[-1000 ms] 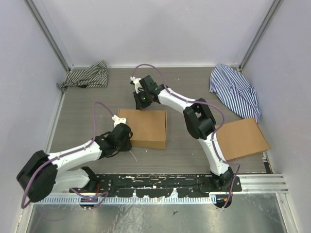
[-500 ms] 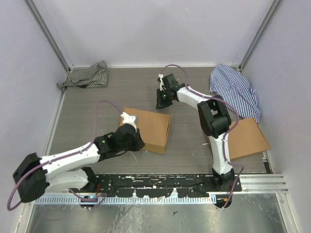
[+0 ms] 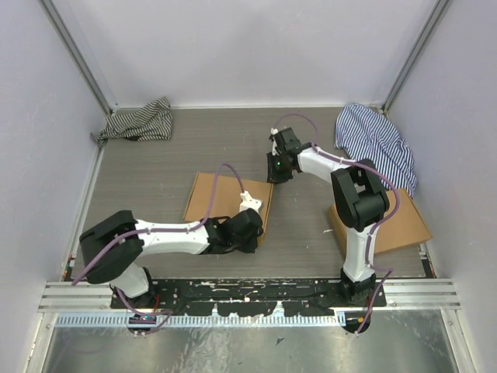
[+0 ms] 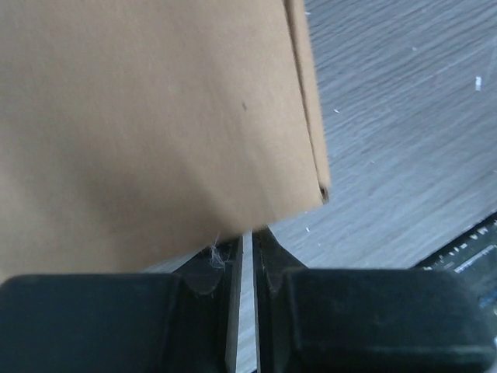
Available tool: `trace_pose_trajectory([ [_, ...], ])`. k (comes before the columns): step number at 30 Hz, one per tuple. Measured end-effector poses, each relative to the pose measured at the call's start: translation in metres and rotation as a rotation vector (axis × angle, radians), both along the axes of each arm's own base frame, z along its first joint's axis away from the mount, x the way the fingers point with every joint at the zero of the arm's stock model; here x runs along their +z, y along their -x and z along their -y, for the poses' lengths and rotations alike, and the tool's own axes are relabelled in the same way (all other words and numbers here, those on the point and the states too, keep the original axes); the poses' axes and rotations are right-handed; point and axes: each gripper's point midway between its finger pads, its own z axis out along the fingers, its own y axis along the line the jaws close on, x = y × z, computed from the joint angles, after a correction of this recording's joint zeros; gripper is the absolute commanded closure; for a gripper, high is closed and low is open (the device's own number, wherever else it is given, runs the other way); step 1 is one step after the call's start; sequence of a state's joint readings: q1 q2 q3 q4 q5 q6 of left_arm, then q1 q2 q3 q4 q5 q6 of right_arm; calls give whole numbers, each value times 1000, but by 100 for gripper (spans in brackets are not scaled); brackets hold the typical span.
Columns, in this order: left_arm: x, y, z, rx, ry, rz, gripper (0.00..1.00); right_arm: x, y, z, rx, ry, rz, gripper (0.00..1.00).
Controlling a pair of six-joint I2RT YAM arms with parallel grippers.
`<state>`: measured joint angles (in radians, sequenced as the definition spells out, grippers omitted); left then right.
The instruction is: Fold the paper box
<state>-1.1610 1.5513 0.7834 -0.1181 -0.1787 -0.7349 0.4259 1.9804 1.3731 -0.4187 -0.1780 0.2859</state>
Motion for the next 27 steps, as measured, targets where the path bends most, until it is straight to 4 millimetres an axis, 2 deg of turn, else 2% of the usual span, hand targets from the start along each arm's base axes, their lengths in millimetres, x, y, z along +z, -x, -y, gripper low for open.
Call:
trace_pose_trajectory([
  [2,-9,-3,1,7,-22,-1,86,-8,10,2,9,6,-29,78],
  [6,-17,-5,3,21,-59,9,86,-7,9,-4,42,0,-5,79],
  [12,-17,-17,25,40,-81,30,87,13,-5,-33,118,-37,104,79],
  [16,-16,-26,39,51,-78,45,87,25,-7,-53,162,-57,153,80],
  [20,-16,-27,37,55,-85,50,87,25,-8,-54,160,-41,161,80],
  [27,-9,-24,15,69,-114,64,84,25,-4,-45,117,-4,141,78],
])
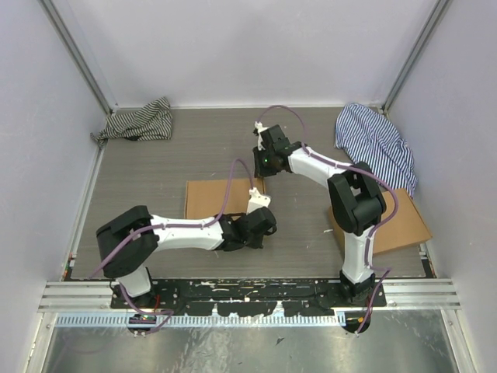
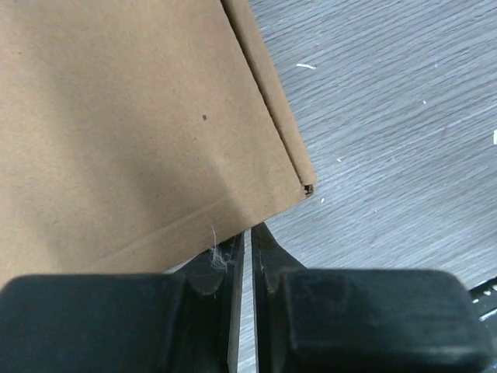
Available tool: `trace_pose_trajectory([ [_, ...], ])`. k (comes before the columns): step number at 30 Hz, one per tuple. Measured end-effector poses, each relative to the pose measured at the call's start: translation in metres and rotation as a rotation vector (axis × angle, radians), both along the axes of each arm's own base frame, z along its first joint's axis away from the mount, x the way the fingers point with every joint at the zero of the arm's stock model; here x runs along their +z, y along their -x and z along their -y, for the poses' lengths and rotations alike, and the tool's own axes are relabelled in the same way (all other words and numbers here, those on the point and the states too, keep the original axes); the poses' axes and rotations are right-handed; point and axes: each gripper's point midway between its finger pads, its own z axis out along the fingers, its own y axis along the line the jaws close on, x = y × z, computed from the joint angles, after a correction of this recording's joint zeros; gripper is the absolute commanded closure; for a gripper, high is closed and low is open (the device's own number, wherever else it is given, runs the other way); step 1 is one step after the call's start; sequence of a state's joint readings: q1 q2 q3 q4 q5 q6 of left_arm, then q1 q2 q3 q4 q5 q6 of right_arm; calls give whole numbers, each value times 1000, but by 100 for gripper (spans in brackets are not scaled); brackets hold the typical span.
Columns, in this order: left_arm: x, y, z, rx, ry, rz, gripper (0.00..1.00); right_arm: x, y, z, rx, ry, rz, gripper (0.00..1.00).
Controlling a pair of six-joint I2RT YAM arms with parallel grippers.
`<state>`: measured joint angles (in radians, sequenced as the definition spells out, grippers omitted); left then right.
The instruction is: Fold the paper box
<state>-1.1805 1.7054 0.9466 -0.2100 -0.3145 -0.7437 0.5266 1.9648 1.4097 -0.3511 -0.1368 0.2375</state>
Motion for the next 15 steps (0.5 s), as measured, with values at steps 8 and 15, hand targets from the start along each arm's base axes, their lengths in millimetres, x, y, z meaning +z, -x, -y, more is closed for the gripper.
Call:
trace_pose_trajectory([
  [8,20,3,-2,-12,25,11,74,3,7,14,-51,55,-18,64],
  [15,64,5,-3,-23,115,67,44,47,19,32,-109,76,30,35],
])
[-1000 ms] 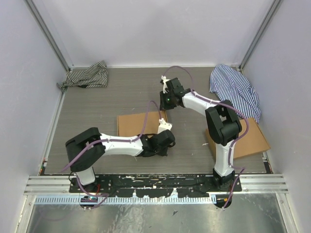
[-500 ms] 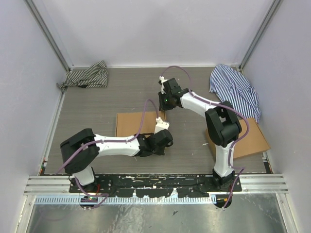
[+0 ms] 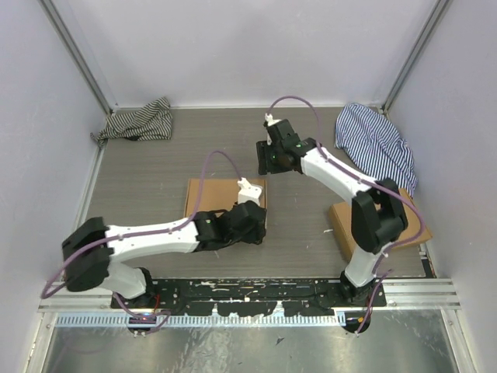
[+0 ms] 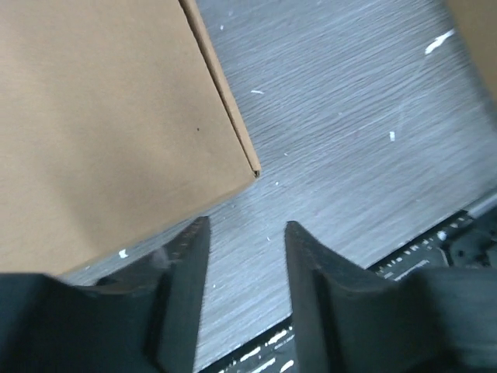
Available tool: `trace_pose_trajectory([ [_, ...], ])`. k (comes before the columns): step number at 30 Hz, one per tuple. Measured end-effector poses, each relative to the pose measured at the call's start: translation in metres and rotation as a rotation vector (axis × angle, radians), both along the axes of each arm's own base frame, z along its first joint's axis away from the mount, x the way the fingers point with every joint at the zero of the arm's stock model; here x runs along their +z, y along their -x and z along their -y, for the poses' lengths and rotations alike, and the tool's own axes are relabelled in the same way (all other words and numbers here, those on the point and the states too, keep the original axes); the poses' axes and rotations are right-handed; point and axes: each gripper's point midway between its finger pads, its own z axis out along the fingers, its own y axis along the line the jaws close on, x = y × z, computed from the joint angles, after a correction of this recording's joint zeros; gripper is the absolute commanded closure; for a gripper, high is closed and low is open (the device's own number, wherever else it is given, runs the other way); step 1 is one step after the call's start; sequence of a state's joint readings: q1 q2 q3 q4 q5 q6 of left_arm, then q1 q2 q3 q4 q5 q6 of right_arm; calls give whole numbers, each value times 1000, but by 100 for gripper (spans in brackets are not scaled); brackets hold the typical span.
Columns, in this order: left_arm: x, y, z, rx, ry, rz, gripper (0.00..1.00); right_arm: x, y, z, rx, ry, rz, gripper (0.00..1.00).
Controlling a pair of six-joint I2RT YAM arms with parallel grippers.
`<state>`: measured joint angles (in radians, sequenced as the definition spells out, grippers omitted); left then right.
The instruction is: Fold the paper box
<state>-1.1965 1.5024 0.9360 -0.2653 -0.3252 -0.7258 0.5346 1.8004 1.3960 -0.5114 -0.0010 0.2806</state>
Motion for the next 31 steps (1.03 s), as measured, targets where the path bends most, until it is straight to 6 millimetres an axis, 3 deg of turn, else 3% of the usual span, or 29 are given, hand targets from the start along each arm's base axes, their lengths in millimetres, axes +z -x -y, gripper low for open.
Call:
trace_pose_trajectory([
  [3,32,1,-11,14,62,44,28,37,3,12,-43,-13,86,21],
  [7,75,-4,-43,67,107,141,0,78,15,31,-91,-41,191,0],
  [9,87,-12,-69,128,78,195,2,91,27,41,-109,-70,233,0],
  [12,100,-29,-108,223,71,232,2,93,53,57,-125,-93,264,0],
  [16,85,-68,-199,476,-11,177,2,71,91,81,-150,-99,258,0],
  [19,82,-72,-237,568,-43,137,2,62,107,91,-162,-98,256,0],
  [27,98,-55,-245,506,-82,89,2,66,111,97,-186,-105,272,0],
  [31,97,-46,-252,490,-128,72,2,64,114,99,-185,-103,273,0],
])
